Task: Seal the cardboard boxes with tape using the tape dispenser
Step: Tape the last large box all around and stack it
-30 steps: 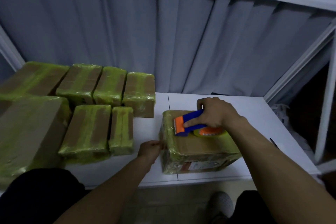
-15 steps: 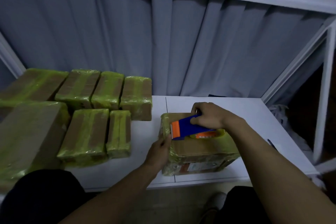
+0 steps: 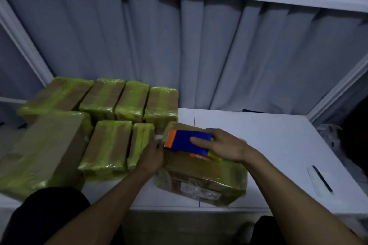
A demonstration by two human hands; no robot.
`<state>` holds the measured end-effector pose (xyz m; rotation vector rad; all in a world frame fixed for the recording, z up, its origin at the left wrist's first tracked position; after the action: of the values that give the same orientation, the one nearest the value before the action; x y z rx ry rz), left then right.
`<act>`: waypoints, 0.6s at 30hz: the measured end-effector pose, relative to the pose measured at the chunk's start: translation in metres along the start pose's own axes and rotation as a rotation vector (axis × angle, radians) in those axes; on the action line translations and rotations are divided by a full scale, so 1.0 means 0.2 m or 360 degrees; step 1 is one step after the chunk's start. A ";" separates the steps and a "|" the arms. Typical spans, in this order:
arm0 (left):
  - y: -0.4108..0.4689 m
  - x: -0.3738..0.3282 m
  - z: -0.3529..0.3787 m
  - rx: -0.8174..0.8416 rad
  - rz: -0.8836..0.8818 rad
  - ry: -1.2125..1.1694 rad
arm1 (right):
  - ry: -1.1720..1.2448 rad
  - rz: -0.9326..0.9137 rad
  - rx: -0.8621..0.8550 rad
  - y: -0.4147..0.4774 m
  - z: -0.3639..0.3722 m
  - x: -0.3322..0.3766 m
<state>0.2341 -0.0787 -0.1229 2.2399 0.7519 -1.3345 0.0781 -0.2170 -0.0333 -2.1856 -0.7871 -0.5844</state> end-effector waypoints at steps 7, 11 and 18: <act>-0.04 -0.03 -0.09 0.0145 0.0347 -0.0258 | 0.0445 0.0000 -0.0138 0.08 -0.01 0.00; 0.00 -0.07 -0.05 0.0694 0.0409 -0.0117 | 0.0473 -0.0016 -0.0177 0.12 -0.01 0.02; 0.10 -0.01 -0.01 0.0864 0.0377 0.0375 | 0.0411 0.0002 -0.0166 0.12 0.00 0.00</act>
<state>0.2476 -0.0940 -0.1197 2.8389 0.1861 -1.2803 0.0951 -0.2307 -0.0444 -2.1468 -0.6296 -0.9034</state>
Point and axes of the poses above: each hand's wrist, its own y-axis towards the middle knuckle, its own z-axis out of the palm, x = y × z, the point moved 9 cm from there along y, towards the middle knuckle, and after that the axes turned 15 degrees about z, right-handed, at the moved point
